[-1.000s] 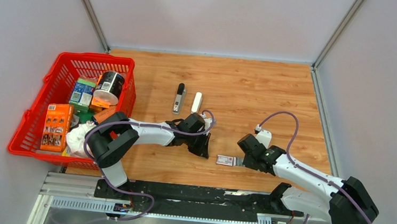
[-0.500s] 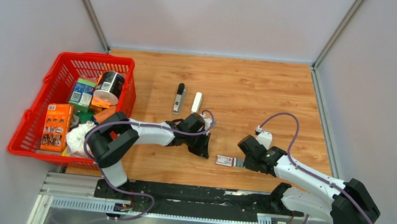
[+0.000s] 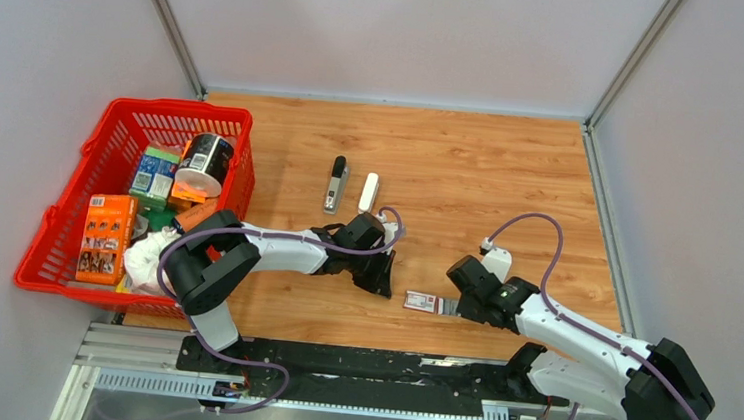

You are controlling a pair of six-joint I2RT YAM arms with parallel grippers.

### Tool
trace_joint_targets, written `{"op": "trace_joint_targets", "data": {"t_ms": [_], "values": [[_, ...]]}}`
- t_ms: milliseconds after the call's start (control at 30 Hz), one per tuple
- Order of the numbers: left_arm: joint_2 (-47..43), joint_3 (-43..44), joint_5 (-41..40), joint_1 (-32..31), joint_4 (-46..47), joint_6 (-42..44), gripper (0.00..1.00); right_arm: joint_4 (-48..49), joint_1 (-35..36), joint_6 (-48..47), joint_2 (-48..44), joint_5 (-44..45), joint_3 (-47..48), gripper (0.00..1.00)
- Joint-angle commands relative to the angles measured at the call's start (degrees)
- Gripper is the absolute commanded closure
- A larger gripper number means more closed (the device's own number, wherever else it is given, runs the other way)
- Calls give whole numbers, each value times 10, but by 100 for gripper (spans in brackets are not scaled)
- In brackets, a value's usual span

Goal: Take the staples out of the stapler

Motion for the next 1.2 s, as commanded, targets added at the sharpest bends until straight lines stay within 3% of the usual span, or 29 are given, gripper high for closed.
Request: {"op": "trace_joint_targets", "data": {"t_ms": [0,1167], "values": [[5,8,-2,-8,14,-7,100,13,5,14,8,-7,2,100],[25,21,0,-23,16,-10,100,68,29,33,53,-23,23,100]]}}
